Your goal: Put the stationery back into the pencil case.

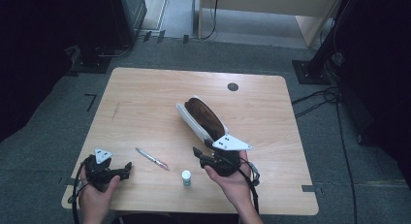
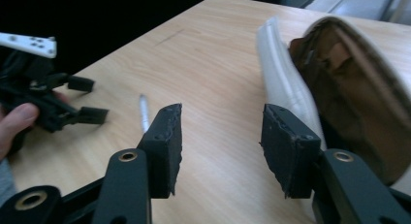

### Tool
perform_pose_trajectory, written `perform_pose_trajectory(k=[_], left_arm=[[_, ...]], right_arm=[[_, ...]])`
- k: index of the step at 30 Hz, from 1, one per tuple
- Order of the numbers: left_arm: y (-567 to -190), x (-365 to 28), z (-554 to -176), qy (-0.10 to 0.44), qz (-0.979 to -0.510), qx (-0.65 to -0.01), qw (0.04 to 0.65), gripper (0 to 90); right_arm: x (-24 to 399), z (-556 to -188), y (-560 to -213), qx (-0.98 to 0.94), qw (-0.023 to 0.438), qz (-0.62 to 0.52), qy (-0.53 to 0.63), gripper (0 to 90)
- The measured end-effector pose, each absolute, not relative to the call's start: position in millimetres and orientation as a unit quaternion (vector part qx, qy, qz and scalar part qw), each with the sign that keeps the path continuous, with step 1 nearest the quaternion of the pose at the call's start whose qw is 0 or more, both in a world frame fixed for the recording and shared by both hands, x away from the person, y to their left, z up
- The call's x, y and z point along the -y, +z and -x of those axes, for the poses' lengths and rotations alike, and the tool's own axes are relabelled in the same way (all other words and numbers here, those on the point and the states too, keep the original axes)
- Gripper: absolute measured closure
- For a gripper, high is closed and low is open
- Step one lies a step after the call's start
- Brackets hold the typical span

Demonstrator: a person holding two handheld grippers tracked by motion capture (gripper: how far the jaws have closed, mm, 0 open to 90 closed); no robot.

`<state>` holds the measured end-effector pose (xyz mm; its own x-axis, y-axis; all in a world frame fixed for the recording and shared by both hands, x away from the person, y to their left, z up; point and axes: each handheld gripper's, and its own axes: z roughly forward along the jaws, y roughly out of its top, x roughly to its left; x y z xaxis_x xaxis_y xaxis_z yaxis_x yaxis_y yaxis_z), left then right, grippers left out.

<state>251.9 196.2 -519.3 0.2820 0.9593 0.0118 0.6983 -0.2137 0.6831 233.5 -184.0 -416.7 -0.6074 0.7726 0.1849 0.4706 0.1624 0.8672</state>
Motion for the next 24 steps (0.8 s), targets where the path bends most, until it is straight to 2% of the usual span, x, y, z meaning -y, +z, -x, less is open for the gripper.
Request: perform_pose_trajectory(k=[24], left_arm=[[-519,-196,-252,0.225,-0.746,-0.555,0.291,0.0]], right_arm=[[168,-195,-443,-0.752,0.102,-0.385,0.526,47.3]])
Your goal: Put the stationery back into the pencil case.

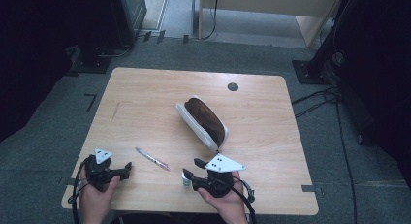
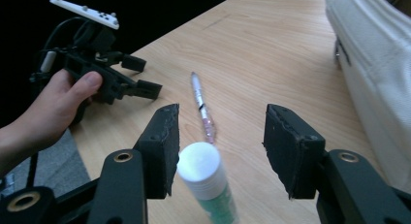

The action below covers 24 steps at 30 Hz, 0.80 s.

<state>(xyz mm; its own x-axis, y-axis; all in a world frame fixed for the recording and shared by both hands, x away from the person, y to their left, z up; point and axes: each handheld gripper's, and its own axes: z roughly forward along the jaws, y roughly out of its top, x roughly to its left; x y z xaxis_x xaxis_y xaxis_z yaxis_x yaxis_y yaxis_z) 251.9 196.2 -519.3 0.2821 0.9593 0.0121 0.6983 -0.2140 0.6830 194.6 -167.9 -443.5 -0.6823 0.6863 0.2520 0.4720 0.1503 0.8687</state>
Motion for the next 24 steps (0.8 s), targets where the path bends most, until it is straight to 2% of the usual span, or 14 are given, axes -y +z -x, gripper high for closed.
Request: perform_pose_trajectory(k=[15,24], left_arm=[[-519,-196,-252,0.224,-0.746,-0.556,0.291,0.0],[-519,-196,-252,0.224,-0.746,-0.555,0.290,0.0]], right_arm=[[161,-188,-458,-0.761,0.089,-0.378,0.520,43.4],[154,-185,-468,-0.772,0.111,-0.376,0.501,46.6]])
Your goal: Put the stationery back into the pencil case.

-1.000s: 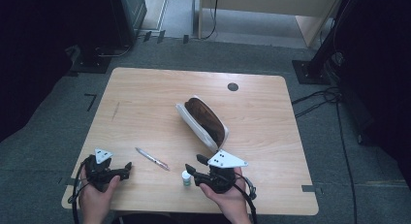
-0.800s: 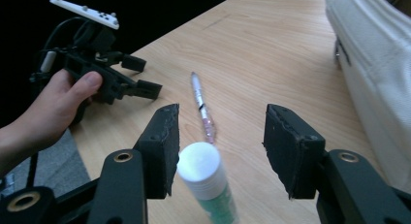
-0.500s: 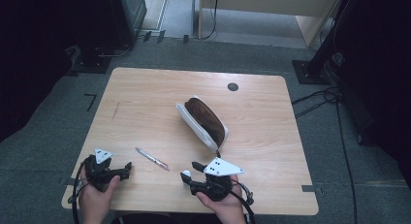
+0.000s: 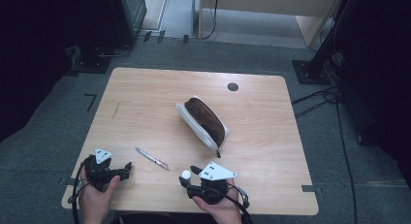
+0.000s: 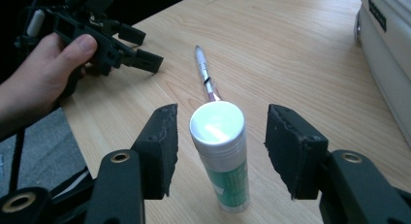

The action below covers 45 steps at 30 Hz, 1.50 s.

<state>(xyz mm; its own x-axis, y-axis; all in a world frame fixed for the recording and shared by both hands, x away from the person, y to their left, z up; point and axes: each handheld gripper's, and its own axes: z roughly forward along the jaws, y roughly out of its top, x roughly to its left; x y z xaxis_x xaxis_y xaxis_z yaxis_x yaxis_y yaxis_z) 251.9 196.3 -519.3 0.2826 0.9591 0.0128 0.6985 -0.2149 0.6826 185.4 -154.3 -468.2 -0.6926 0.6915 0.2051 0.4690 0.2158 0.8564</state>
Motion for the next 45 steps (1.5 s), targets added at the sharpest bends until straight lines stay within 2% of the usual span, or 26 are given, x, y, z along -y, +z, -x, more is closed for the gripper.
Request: perform_pose_trajectory(k=[6,13,19,32,45], left_arm=[[-519,-196,-252,0.224,-0.746,-0.556,0.291,0.0],[-519,-196,-252,0.225,-0.746,-0.555,0.291,0.0],[-519,-196,-252,0.225,-0.746,-0.555,0.291,0.0],[-519,-196,-252,0.224,-0.746,-0.555,0.291,0.0],[-519,-196,-252,0.224,-0.746,-0.555,0.291,0.0]], right_arm=[[152,-184,-473,-0.775,0.121,-0.376,0.494,50.1],[149,-181,-478,-0.783,0.152,-0.372,0.474,53.0],[148,-179,-480,-0.786,0.161,-0.363,0.473,64.8],[156,-181,-476,-0.778,0.160,-0.371,0.481,65.5],[183,-184,-462,-0.753,0.177,-0.400,0.491,65.6]])
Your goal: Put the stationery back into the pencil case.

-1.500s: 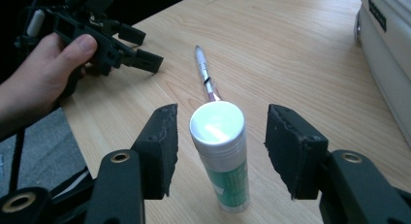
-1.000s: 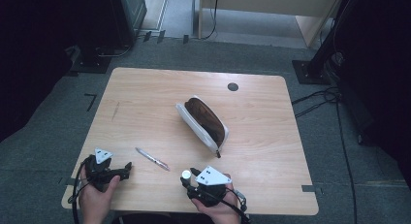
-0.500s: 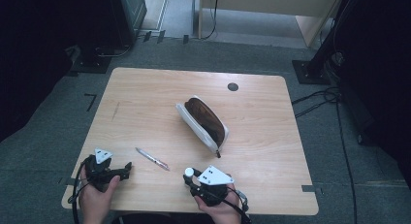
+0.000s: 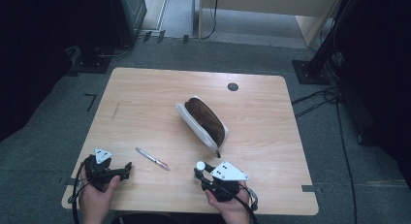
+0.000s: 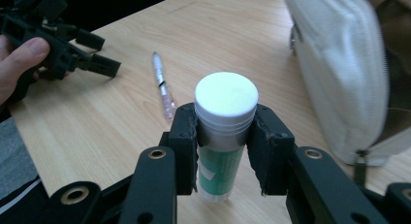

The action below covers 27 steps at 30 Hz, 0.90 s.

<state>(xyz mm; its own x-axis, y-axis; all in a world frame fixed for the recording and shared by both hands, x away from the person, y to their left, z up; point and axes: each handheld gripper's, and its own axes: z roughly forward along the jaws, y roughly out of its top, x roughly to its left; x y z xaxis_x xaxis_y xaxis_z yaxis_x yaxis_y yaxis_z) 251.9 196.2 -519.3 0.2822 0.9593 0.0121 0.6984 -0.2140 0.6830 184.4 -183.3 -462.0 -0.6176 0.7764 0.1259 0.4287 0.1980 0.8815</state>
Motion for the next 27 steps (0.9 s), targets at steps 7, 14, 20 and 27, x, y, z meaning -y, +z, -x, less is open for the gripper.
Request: perform_pose_trajectory(k=[7,14,20,27], left_arm=[[-519,-196,-252,0.224,-0.746,-0.555,0.291,0.0],[-519,-196,-252,0.225,-0.746,-0.555,0.291,0.0],[-519,-196,-252,0.225,-0.746,-0.555,0.291,0.0],[-519,-196,-252,0.224,-0.746,-0.555,0.291,0.0]], right_arm=[[200,-188,-453,-0.739,0.195,-0.415,0.493,65.6],[218,-192,-443,-0.726,0.214,-0.431,0.492,65.7],[228,-197,-433,-0.718,0.230,-0.437,0.490,65.7],[233,-206,-424,-0.713,0.241,-0.445,0.486,65.7]])
